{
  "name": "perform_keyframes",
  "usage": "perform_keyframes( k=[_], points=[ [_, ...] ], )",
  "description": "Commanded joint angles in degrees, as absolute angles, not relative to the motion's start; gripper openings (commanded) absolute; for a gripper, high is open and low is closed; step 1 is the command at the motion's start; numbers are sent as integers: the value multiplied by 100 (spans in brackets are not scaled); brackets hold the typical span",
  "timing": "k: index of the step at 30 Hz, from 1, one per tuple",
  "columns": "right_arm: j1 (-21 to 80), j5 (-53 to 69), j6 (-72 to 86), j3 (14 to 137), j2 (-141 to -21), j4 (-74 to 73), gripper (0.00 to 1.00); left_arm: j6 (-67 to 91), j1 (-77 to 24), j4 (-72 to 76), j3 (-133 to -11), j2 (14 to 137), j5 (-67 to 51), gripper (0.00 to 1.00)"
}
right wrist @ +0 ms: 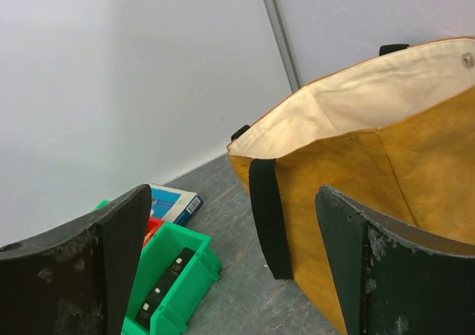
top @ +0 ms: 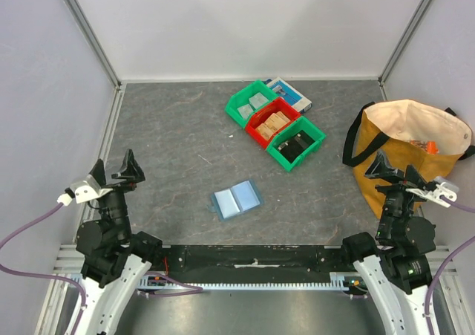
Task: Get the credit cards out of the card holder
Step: Reset both arms
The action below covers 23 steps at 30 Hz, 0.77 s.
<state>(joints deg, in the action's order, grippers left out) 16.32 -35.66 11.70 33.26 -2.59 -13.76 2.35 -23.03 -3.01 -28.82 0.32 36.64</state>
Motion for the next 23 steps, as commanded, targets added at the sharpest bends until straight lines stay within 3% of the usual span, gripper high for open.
perform_keyframes(
  k=[1, 23],
  points=[
    [1635, -3946, 1011, 3182, -114, -905, 98, 281, -2250, -44, -2777, -519, 3533, 93],
    [1643, -3815, 1063, 3076, -35, -852, 98, 378, -2083, -88, -2795, -519, 3375, 94]
  ],
)
